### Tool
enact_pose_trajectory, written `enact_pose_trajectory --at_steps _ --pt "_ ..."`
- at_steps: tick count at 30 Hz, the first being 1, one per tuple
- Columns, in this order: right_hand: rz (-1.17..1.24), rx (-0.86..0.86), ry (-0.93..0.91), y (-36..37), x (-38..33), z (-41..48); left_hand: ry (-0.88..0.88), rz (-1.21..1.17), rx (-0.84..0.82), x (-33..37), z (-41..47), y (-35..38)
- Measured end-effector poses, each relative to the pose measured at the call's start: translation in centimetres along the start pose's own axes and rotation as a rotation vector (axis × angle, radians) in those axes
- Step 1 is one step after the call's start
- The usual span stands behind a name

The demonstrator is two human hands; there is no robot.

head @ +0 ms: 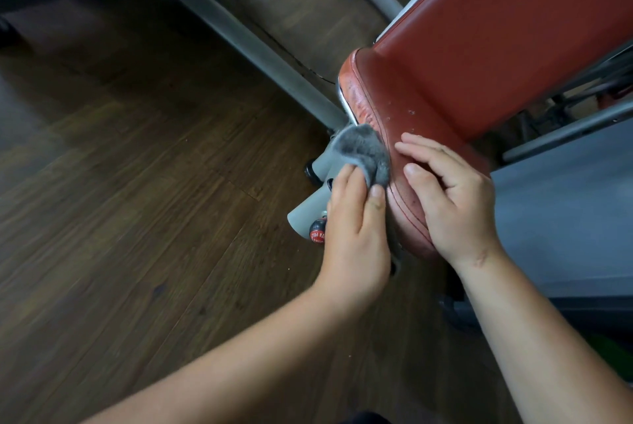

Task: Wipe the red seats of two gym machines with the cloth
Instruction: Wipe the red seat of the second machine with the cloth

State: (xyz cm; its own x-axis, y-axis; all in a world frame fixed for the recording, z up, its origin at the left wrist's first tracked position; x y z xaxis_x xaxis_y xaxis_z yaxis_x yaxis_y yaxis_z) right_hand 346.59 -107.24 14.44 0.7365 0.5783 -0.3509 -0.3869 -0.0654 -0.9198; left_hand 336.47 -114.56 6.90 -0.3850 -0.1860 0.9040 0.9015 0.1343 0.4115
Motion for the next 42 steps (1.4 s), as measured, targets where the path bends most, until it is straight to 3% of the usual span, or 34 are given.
enact_pose_trajectory --at_steps 3,9,14,19,25,30,33,42 --pt "-0.002 0.003 0.000 0.1 0.0 0.0 -0.001 -0.012 -0.020 -0.4 2.9 -1.5" --pt "-0.014 0.000 0.003 -0.1 -0.2 0.0 0.046 0.024 -0.018 0.2 -1.5 0.4" --pt "-0.001 0.007 0.009 0.1 0.0 0.1 0.010 0.011 -0.046 -0.5 3.1 -1.7" --pt "-0.012 0.005 0.006 0.0 -0.1 0.2 0.029 0.003 -0.022 0.3 -1.6 0.6" --pt "-0.001 0.006 0.020 0.1 -0.1 0.1 -0.006 -0.067 -0.080 -0.7 3.7 -2.1" --pt "0.017 0.006 0.020 0.1 -0.1 0.2 0.035 -0.005 -0.041 -0.3 -1.3 0.0" --pt "0.019 0.020 0.029 0.1 0.0 0.1 0.074 0.071 -0.073 -0.6 1.1 -1.1" --pt "0.013 0.033 0.029 0.1 -0.2 0.1 0.071 -0.005 -0.053 0.2 -0.6 -0.3"
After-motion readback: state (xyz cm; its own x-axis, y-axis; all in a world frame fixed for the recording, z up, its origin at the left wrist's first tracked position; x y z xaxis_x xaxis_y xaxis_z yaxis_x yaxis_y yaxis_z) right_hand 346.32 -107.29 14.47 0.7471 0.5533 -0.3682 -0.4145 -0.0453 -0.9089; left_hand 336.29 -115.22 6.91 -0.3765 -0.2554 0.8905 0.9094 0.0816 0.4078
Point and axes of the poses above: each hand's wrist, its own z-axis towards the middle knuckle, its own y-axis out of the palm, x = y × z, the point moved 1 cm from there along z, towards the middle knuckle, and after that the axes turned 12 degrees about -x, right-handed, at the moved point
